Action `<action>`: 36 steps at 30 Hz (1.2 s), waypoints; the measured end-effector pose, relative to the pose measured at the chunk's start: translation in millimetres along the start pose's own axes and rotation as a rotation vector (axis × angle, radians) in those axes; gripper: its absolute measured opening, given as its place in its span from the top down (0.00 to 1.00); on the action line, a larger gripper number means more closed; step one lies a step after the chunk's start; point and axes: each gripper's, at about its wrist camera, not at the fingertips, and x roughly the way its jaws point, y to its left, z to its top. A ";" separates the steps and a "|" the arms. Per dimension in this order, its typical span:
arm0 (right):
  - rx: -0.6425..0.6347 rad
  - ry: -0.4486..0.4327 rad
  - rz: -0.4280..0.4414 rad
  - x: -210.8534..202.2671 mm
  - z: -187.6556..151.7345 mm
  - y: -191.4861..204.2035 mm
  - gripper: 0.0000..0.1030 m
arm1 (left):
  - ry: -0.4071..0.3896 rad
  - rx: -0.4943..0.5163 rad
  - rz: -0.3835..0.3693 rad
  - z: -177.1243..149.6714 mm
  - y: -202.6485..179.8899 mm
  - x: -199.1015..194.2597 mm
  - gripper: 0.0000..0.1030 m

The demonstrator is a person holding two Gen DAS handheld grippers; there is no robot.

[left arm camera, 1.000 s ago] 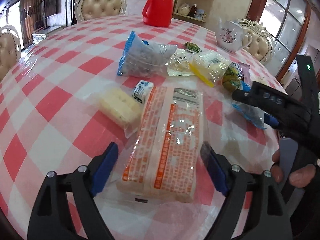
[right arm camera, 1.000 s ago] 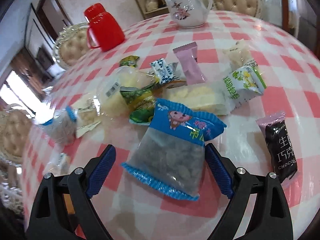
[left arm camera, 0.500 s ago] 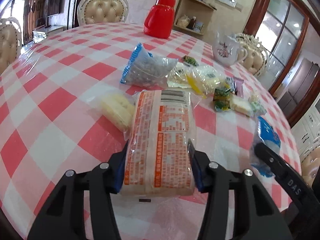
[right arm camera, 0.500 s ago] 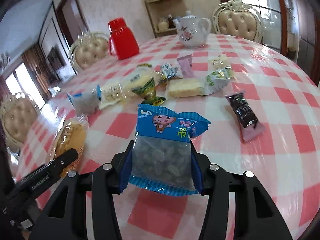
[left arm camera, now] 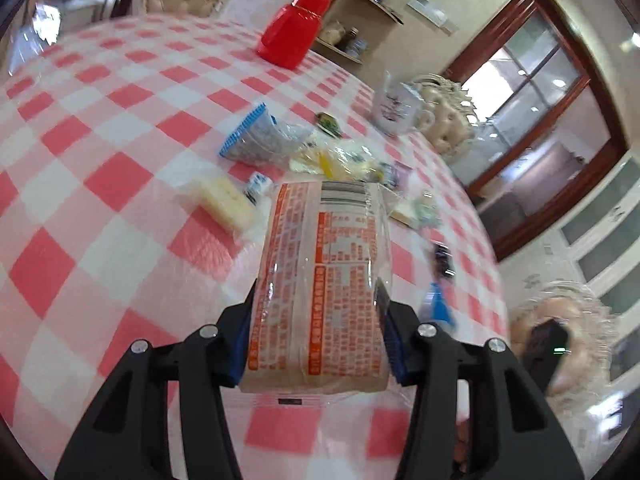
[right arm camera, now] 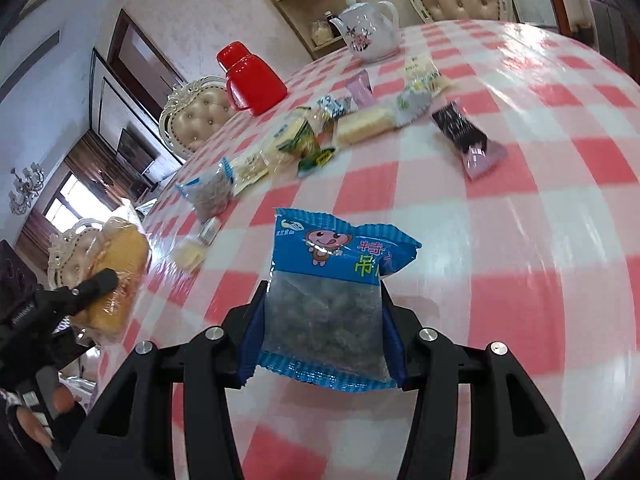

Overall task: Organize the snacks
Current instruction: 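Carry both bags to the clear box and release them inside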

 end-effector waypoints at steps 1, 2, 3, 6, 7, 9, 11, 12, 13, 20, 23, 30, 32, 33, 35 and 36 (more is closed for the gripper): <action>0.005 0.004 0.005 -2.2 -4.0 1.0 0.52 | 0.016 -0.025 -0.036 -1.0 4.8 -3.5 0.50; 0.008 0.010 0.013 -4.7 -8.9 3.1 0.52 | 0.034 -0.049 -0.065 -3.6 10.3 -7.8 0.50; 0.006 0.014 0.019 -7.6 -14.0 5.3 0.52 | 0.046 -0.057 -0.072 -6.4 13.6 -11.6 0.50; -0.014 0.018 0.028 -18.2 -30.5 13.5 0.52 | 0.079 -0.025 -0.076 -18.6 17.5 -22.7 0.50; -0.025 0.019 0.028 -22.1 -36.3 17.4 0.52 | 0.092 -0.005 -0.069 -25.2 18.1 -27.2 0.50; -0.051 0.022 0.023 -27.5 -46.2 25.4 0.52 | 0.105 0.049 -0.035 -36.5 16.1 -34.8 0.50; -0.091 0.028 0.021 -32.8 -57.6 36.4 0.52 | 0.101 0.130 0.014 -51.9 11.3 -46.1 0.50; -0.112 0.032 0.019 -34.6 -61.6 41.0 0.52 | 0.093 0.166 0.036 -58.7 9.2 -52.5 0.50; -0.141 0.037 0.015 -36.1 -67.4 48.2 0.52 | 0.083 0.217 0.066 -68.0 6.2 -60.6 0.50; -0.248 0.071 0.029 -37.6 -94.3 86.3 0.52 | 0.039 0.350 0.166 -112.7 15.1 -98.0 0.50; -0.310 0.095 0.048 -36.9 -109.4 109.1 0.52 | -0.002 0.363 0.226 -126.8 28.4 -113.3 0.50; -0.454 0.142 0.108 -40.2 -145.7 164.7 0.52 | -0.058 0.234 0.298 -156.8 77.8 -158.2 0.50; -0.502 0.152 0.132 -42.3 -156.3 183.3 0.52 | -0.093 0.176 0.299 -164.7 96.3 -181.2 0.50; -0.538 0.157 0.153 -44.5 -164.4 197.3 0.52 | -0.107 0.161 0.305 -168.0 102.0 -189.4 0.50; -0.591 0.164 0.187 -47.9 -173.0 215.7 0.52 | -0.145 0.126 0.343 -173.6 117.3 -211.1 0.50; -0.616 0.167 0.203 -49.4 -178.8 225.3 0.52 | -0.160 0.106 0.363 -176.4 128.1 -223.2 0.50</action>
